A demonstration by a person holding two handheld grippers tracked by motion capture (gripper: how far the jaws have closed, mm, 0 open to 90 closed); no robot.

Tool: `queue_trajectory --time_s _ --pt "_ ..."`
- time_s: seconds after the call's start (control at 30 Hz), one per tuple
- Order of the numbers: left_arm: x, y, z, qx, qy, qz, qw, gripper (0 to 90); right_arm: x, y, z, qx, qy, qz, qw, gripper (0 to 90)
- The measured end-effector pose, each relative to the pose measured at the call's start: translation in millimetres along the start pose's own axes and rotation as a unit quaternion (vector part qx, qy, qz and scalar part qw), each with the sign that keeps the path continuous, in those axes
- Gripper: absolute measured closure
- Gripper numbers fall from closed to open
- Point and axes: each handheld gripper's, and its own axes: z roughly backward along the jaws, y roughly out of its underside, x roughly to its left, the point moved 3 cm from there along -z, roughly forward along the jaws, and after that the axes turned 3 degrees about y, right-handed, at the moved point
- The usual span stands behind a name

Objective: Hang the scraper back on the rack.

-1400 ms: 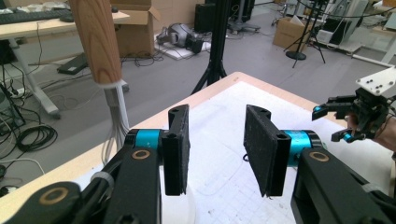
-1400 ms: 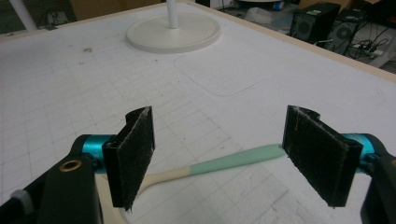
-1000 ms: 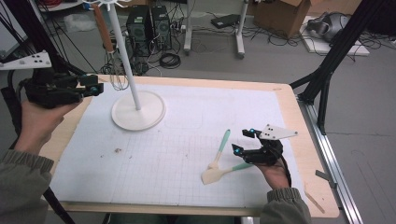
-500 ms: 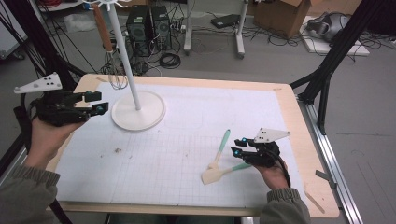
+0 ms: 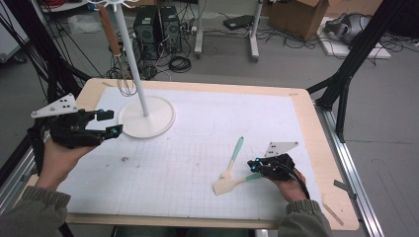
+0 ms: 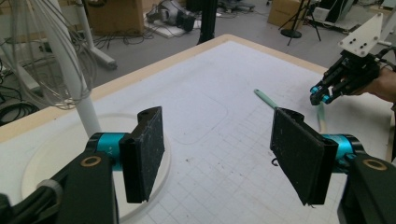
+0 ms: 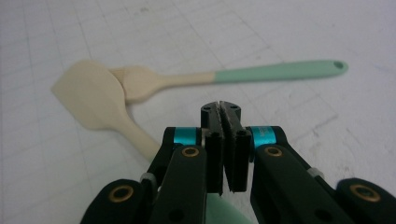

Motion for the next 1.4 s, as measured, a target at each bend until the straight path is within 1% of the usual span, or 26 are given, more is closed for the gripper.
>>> queue_trajectory --time_s 0.1,0.13,0.17,0.33,0.43,0.5,0.57,0.7,1.07,1.23,1.4 --pt "-3.1 5.0 -2.2 0.002 0.0 -0.004 1.0 33.4 -3.1 6.9 1.4 0.011 0.005 -0.002 0.9999 88.9" --pt "-3.8 6.2 -2.9 0.001 0.001 -0.005 1.0 33.0 -4.4 9.7 2.3 0.014 0.009 -0.002 0.9999 89.0" --pt "-4.6 8.0 -3.8 0.001 0.001 -0.004 1.0 32.8 -5.3 11.1 2.4 0.014 0.01 -0.002 0.9999 89.1" --pt "-8.2 16.8 -7.2 0.003 0.003 -0.003 1.0 31.7 -9.6 20.5 3.9 0.03 0.016 -0.003 0.9994 89.2" --pt "-10.6 20.2 -8.4 0.003 0.002 -0.004 1.0 31.5 -10.5 22.0 5.0 0.026 0.016 -0.009 0.9995 89.3" --pt "-12.3 21.7 -8.2 0.002 0.001 -0.005 1.0 31.4 -10.3 22.0 5.0 0.027 0.016 -0.006 0.9995 89.3" --pt "-14.4 23.4 -8.2 0.002 -0.001 -0.008 1.0 31.4 -9.9 22.5 5.2 0.028 0.013 -0.01 0.9995 89.4" --pt "-17.2 28.0 -8.4 0.004 -0.001 -0.011 0.9999 30.9 -8.8 23.4 5.8 0.029 0.012 -0.006 0.9995 89.4" --pt "-23.0 39.4 -11.0 0.008 0.001 -0.014 0.9999 30.7 -4.2 27.0 9.4 0.033 -0.003 -0.007 0.9994 89.4" --pt "-25.6 41.1 -10.2 0.009 0.003 -0.018 0.9998 30.7 -1.0 28.8 12.2 0.037 -0.015 -0.005 0.9992 89.4" --pt "-28.1 43.5 -9.9 0.008 0.006 -0.018 0.9998 30.7 2.6 31.2 14.8 0.041 -0.032 -0.003 0.9987 89.4"
